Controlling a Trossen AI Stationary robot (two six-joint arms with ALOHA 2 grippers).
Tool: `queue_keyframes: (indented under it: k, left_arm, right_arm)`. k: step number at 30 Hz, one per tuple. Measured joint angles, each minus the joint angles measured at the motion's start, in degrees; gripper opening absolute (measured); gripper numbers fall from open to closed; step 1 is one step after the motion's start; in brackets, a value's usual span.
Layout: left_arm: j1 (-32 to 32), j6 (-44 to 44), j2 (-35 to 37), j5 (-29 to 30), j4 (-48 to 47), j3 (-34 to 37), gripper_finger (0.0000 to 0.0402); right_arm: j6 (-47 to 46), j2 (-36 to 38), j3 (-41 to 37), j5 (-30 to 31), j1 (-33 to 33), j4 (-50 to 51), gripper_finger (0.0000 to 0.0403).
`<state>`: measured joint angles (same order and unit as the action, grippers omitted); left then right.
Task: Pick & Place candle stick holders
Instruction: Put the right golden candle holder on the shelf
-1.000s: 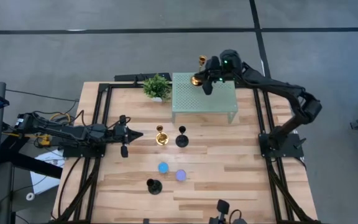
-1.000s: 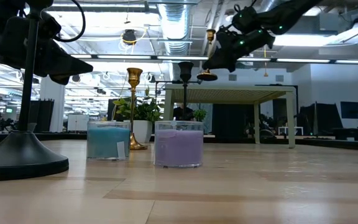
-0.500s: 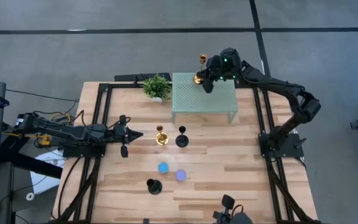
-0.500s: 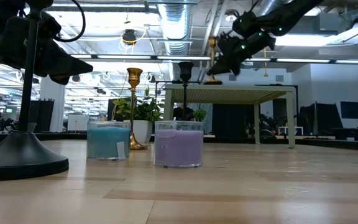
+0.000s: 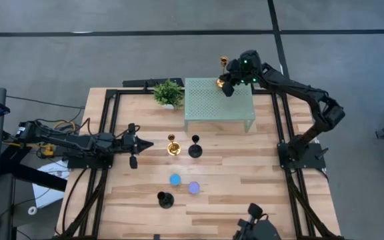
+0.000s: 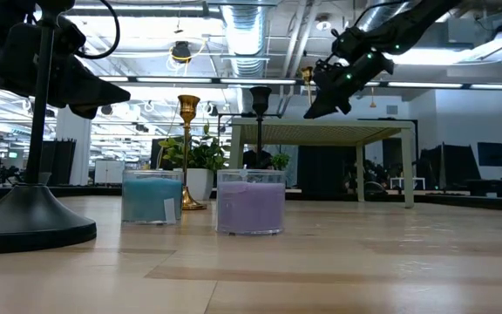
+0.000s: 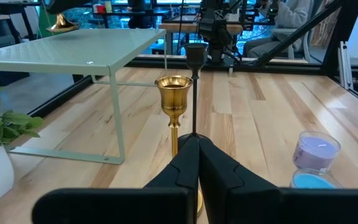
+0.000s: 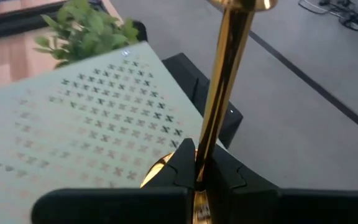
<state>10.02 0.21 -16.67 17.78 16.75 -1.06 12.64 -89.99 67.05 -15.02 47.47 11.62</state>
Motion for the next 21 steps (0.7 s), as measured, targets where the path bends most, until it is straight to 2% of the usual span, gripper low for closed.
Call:
queue_keyframes:
  k: [4, 11, 21]
  left_arm:
    - [0.0, 0.0, 0.0, 0.0, 0.0, 0.0, 0.0008]
    - [0.0, 0.0, 0.0, 0.0, 0.0, 0.0, 0.0008]
    - [0.0, 0.0, 0.0, 0.0, 0.0, 0.0, 0.0008]
  right_arm:
    - [0.4, 1.6, -4.0, 0.1, 0.7, -1.8, 0.0004]
    - [-0.3, 10.0, -11.3, 0.1, 1.6, -9.3, 0.0004]
    - [-1.6, 20.4, -19.2, 0.0, 7.6, -9.0, 0.0004]
